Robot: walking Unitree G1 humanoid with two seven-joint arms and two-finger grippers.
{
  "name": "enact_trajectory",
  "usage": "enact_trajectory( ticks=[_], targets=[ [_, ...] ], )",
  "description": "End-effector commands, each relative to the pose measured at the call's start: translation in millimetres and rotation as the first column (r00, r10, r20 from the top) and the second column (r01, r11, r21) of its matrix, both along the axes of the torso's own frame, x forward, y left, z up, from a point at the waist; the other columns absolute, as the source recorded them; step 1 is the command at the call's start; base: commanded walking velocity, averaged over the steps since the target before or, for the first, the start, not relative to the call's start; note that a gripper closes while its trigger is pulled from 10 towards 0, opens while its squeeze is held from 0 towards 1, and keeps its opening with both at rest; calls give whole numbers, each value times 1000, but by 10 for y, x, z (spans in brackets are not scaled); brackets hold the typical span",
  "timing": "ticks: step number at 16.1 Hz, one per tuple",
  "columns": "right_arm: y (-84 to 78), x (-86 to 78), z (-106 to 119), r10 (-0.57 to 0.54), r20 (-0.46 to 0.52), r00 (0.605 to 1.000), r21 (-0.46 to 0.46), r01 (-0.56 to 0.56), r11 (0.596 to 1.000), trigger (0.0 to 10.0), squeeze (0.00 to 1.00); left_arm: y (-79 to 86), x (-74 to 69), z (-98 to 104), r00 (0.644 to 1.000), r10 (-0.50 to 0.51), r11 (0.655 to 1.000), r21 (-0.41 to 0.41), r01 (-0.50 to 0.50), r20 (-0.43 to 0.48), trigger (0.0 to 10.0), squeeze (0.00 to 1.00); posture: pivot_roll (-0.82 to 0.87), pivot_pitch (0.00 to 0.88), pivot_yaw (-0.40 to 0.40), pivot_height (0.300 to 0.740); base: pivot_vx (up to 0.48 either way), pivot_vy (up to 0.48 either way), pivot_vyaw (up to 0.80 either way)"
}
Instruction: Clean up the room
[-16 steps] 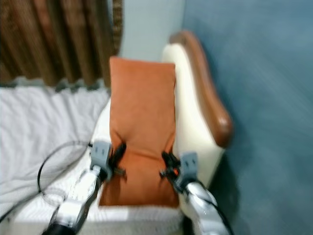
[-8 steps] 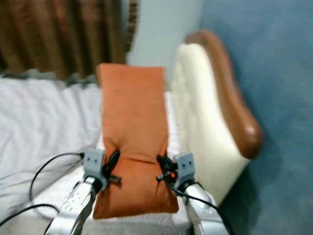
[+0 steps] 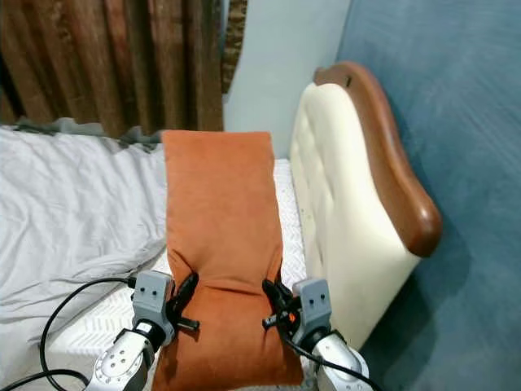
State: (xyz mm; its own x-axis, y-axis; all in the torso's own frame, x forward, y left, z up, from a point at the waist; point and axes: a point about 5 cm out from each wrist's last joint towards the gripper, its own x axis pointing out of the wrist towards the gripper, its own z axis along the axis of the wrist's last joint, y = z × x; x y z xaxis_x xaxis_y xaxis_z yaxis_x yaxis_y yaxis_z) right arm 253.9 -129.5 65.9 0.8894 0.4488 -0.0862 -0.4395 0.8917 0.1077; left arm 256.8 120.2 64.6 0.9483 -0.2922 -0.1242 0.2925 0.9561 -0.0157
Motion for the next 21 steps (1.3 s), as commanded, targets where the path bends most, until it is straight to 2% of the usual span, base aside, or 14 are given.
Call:
enact_trajectory(
  ticks=[1, 2, 4, 8, 12, 13, 15, 21],
  targets=[
    [-316, 69, 133, -122, 60, 991, -53, 125, 991, 10000, 0, 394, 92, 209, 979, 175, 983, 42, -180, 101, 10000, 0, 74, 0, -98, 740, 0, 0, 0],
    [-256, 88, 185, -96, 68, 993, -27, 98, 995, 10000, 0, 358, 89, 249, 978, 179, 983, 27, -183, 105, 10000, 0, 79, 0, -102, 740, 0, 0, 0],
    [-188, 137, 227, -77, 72, 994, -36, 80, 996, 10000, 0, 317, 100, 280, 978, 169, 984, 33, -174, 118, 10000, 0, 86, 0, -108, 740, 154, 0, 531],
    [-186, 199, 223, -89, 75, 993, -38, 92, 995, 10000, 0, 327, 231, 358, 983, 136, 989, 35, -141, 125, 10000, 0, 90, 0, -102, 740, 480, 0, 0],
    [-176, 250, 245, -93, 84, 992, -37, 96, 995, 10000, 0, 328, 288, 384, 984, 129, 990, 41, -135, 122, 10000, 0, 81, 0, -92, 740, 480, 0, 0],
    [-182, 250, 229, -99, 78, 992, -34, 102, 994, 10000, 0, 313, 320, 368, 985, 129, 987, 78, -139, 117, 10000, 0, 74, 0, -89, 740, 0, 0, 0],
    [-182, 245, 222, -101, 74, 992, -33, 104, 994, 10000, 0, 313, 340, 364, 984, 131, 985, 94, -143, 117, 10000, 0, 70, 0, -88, 740, 0, 0, 0],
    [-207, 244, 202, -114, 68, 991, -30, 116, 993, 10000, 0, 285, 403, 407, 987, 108, 992, 50, -114, 119, 10000, 0, 56, 0, -79, 740, 384, 0, 0]
  ],
)
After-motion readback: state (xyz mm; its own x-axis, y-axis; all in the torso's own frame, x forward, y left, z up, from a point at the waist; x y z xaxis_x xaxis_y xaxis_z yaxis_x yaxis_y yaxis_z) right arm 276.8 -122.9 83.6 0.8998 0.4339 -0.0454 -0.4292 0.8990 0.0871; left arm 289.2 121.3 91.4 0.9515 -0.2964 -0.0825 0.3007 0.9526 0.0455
